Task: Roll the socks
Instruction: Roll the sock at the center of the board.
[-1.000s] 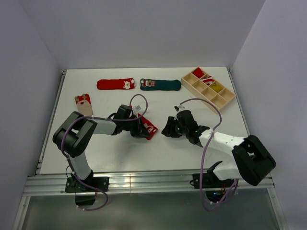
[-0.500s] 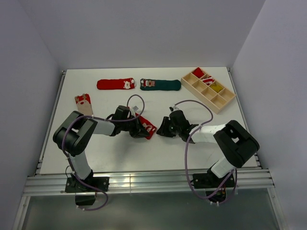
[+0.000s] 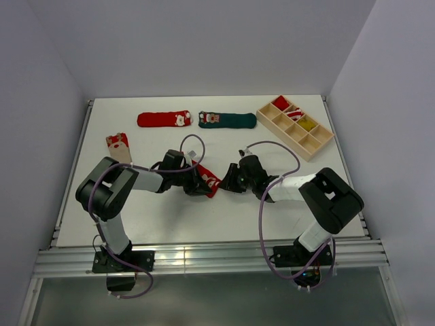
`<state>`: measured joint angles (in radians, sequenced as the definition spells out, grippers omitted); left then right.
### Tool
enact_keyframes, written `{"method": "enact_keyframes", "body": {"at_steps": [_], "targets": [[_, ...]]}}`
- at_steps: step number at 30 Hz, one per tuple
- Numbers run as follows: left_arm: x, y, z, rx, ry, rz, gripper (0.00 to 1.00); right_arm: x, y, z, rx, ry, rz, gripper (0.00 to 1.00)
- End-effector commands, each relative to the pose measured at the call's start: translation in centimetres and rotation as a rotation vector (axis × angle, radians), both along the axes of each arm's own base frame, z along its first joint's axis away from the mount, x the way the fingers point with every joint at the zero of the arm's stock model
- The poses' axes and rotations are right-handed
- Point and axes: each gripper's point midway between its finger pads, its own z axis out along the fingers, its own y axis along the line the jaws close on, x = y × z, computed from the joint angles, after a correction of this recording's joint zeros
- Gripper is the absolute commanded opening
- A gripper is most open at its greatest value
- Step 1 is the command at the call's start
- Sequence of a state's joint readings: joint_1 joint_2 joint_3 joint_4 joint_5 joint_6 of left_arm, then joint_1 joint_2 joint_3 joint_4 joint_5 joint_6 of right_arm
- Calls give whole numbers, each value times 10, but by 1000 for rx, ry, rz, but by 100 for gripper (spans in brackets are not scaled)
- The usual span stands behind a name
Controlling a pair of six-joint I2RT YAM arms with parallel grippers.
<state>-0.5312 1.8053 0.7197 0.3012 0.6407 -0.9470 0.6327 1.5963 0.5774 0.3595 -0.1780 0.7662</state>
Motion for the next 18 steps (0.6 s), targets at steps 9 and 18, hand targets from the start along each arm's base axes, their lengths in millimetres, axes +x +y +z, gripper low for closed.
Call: {"method": "enact_keyframes", "body": {"at_steps": [9, 18], "targets": [[3, -2, 0, 5, -1, -22, 0, 18, 24, 43, 82, -99, 20, 30], [4, -2, -2, 11, 9, -24, 0, 21, 30, 36, 57, -77, 23, 26]]}}
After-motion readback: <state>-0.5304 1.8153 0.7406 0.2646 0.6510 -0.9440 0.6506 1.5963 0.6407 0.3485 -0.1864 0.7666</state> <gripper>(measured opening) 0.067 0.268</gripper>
